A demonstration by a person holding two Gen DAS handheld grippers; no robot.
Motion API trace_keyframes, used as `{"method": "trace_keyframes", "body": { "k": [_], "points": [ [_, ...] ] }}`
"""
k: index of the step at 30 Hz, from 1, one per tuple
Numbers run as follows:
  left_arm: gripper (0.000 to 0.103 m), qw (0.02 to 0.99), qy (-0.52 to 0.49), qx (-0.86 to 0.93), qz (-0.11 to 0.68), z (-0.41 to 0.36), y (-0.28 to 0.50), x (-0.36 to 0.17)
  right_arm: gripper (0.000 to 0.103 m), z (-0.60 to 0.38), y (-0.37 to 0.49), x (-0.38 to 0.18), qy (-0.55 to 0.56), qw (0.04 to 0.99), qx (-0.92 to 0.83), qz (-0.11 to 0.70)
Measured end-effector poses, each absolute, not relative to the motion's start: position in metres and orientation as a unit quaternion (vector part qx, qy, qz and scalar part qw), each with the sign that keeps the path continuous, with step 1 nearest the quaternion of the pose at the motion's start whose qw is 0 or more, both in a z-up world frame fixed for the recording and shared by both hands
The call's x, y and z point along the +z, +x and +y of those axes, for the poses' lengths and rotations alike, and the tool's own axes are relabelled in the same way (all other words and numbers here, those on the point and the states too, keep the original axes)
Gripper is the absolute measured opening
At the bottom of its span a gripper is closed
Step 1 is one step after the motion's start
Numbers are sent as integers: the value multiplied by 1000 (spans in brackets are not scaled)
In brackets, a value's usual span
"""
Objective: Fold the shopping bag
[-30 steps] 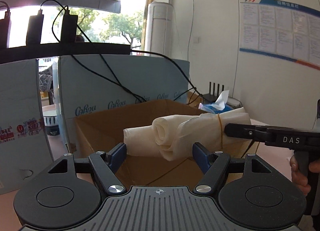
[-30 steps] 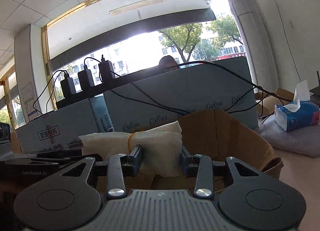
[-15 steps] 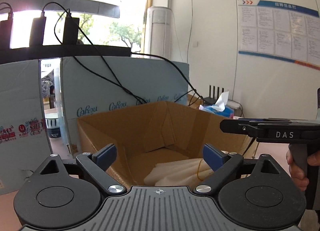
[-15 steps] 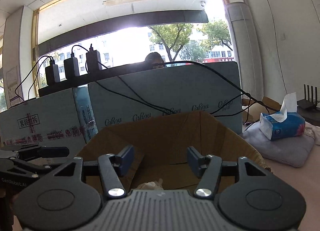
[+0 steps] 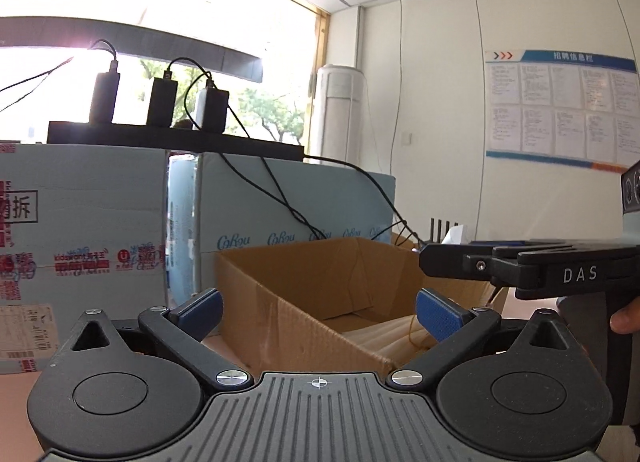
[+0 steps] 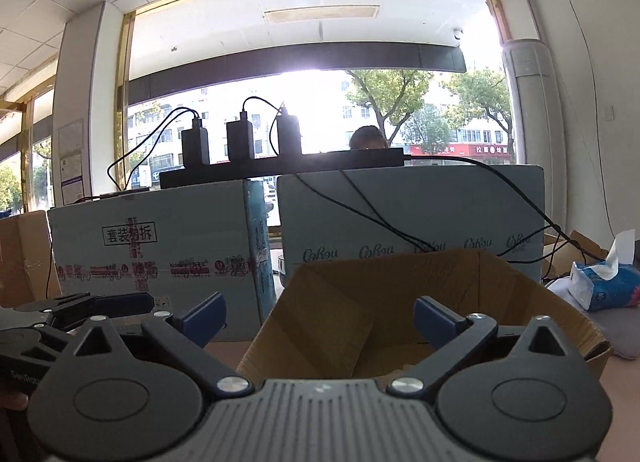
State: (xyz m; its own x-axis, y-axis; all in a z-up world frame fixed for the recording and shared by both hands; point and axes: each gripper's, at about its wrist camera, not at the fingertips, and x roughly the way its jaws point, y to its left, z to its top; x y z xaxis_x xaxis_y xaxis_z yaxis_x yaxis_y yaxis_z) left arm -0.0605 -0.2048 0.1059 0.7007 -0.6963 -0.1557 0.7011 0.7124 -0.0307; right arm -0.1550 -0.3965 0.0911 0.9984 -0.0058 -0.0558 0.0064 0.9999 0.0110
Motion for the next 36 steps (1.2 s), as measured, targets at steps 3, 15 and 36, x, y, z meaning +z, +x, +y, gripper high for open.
{"method": "trace_keyframes", "body": {
  "k": [3, 15, 36],
  "points": [
    [103, 931, 21, -357, 78, -187, -70, 103, 103, -372, -156, 88, -3, 999, 20, 31],
    [103, 964, 41, -249, 87, -96, -85, 75, 103, -268, -145, 50, -45, 995, 83, 40],
    [103, 988, 17, -78, 133, -2, -54, 36, 103, -243, -50, -9, -26, 990, 81, 110]
  ]
}}
